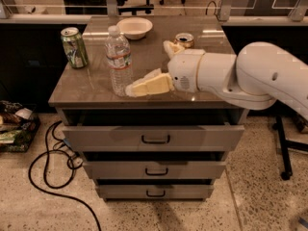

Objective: Place water bottle into paper bowl

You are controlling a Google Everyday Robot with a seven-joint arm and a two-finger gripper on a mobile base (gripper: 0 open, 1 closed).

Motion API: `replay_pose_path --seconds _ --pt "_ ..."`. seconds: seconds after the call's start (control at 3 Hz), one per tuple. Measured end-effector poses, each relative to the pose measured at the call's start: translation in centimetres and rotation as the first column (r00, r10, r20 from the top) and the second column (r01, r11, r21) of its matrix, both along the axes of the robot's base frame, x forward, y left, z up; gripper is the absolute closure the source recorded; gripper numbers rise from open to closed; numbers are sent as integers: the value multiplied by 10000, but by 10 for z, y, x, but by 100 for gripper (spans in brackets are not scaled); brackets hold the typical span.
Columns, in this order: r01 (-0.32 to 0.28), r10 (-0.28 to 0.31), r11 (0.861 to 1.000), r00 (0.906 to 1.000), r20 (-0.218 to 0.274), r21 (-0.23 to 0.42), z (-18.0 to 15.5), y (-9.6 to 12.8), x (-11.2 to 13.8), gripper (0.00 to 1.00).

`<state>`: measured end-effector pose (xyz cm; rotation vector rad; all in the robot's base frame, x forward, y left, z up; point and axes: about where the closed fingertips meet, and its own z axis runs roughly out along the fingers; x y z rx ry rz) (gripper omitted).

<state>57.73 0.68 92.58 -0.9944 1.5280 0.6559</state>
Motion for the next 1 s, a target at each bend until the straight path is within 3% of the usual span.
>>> replay_pose_path --seconds 1.0 --pt "93 -23 9918 9985 -547 1278 -18 36 38 0"
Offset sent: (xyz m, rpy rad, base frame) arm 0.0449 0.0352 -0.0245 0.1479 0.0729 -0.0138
